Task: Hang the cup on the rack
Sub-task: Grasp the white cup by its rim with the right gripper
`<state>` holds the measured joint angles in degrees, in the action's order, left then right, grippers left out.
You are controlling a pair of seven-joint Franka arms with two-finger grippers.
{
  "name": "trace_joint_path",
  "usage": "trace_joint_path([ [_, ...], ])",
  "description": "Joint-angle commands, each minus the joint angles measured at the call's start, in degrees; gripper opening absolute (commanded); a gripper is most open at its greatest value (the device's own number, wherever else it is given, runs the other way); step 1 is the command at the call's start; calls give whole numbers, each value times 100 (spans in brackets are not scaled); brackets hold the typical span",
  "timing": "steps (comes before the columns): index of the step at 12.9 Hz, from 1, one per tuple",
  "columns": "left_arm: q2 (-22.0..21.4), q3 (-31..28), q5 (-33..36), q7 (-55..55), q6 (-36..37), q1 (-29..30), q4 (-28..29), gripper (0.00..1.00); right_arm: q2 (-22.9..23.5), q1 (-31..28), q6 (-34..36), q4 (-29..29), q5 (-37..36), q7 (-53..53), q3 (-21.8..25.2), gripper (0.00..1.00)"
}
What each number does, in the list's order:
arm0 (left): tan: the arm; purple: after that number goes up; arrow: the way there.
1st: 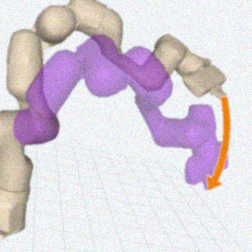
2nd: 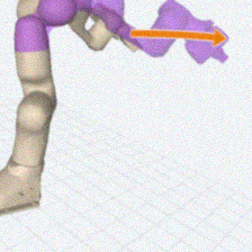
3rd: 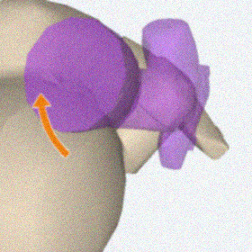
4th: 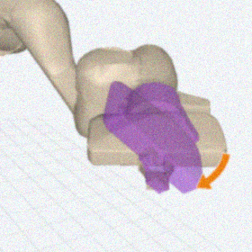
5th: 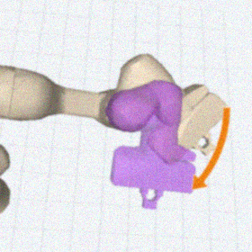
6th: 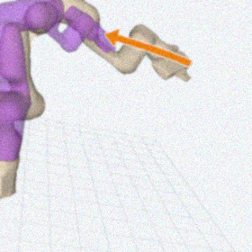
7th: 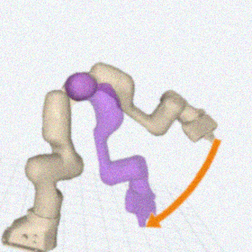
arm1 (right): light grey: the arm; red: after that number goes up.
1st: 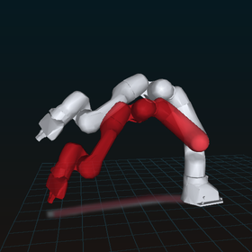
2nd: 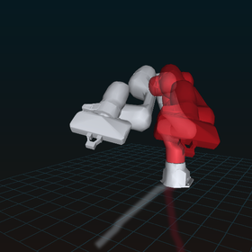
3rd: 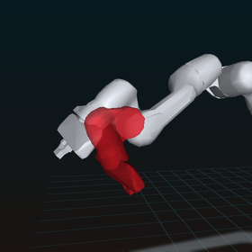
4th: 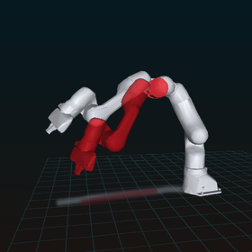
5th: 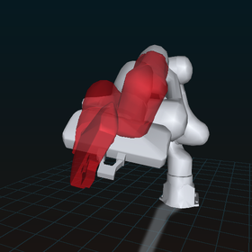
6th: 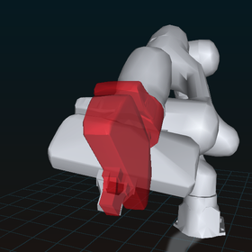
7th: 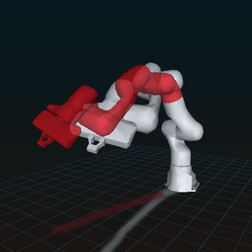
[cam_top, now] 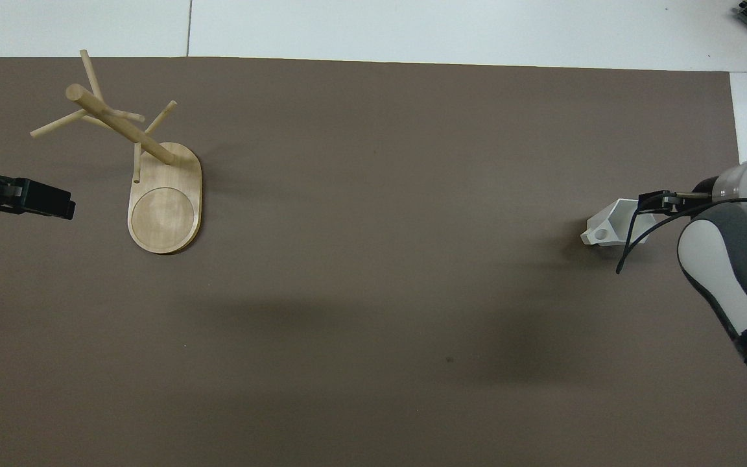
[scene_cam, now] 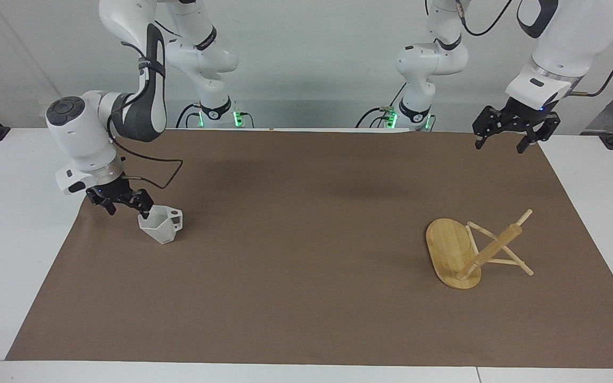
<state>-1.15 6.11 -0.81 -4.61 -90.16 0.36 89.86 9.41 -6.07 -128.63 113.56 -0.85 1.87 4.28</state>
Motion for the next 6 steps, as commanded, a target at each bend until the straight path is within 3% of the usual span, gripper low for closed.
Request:
trace_joint_path([
  [1,-131,-31,-68,-75,25,17,120,100,219,44,-398,87,111,-143,-15,100],
  [6,-131,-31,-68,-75,25,8,120,100,342,71,-549,166,111,-143,-15,99],
])
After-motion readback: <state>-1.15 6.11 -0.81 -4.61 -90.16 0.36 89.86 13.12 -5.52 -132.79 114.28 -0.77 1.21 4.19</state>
